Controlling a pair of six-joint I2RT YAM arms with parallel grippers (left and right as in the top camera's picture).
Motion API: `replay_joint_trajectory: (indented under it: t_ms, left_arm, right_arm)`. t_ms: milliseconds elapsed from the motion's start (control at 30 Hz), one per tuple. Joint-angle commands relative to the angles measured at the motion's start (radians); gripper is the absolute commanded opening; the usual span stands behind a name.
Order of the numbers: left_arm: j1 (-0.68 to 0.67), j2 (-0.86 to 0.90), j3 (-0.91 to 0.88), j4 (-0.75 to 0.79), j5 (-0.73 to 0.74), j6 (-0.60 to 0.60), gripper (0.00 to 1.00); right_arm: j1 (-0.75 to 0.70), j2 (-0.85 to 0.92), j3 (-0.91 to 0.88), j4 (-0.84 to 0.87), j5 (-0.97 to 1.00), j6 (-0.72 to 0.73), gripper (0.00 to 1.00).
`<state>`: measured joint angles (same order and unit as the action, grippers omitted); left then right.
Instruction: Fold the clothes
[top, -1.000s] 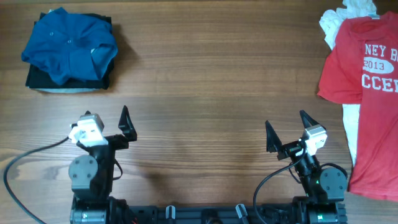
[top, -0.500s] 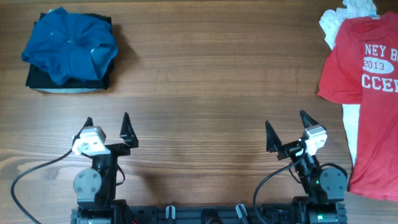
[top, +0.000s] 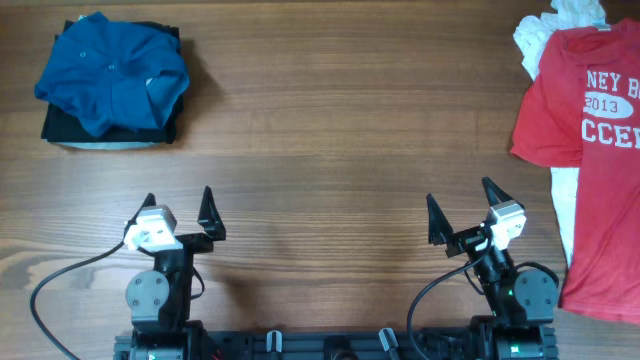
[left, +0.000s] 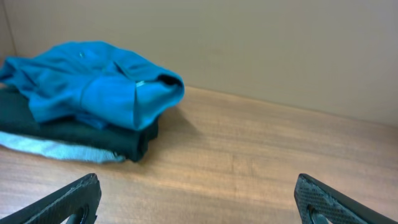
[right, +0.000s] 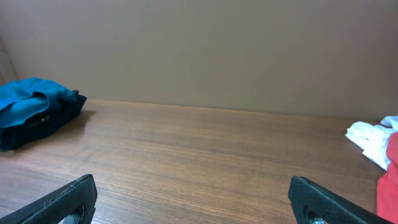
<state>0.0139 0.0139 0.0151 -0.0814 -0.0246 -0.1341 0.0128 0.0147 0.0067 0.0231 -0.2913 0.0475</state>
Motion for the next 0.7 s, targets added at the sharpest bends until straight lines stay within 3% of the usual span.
replay_joint_trajectory:
  t_ms: [0,667]
  left_arm:
    - [0.006,-0.011,-0.009,0.007,0.024,-0.009,1.00]
    - [0.032,-0.011,-0.009,0.007,0.057,-0.009,1.00]
  right_arm:
    - [0.006,-0.010,-0.002,0.002,-0.001,0.005,0.99]
    - [0.006,-0.010,-0.002,0.002,-0.001,0.005,0.99]
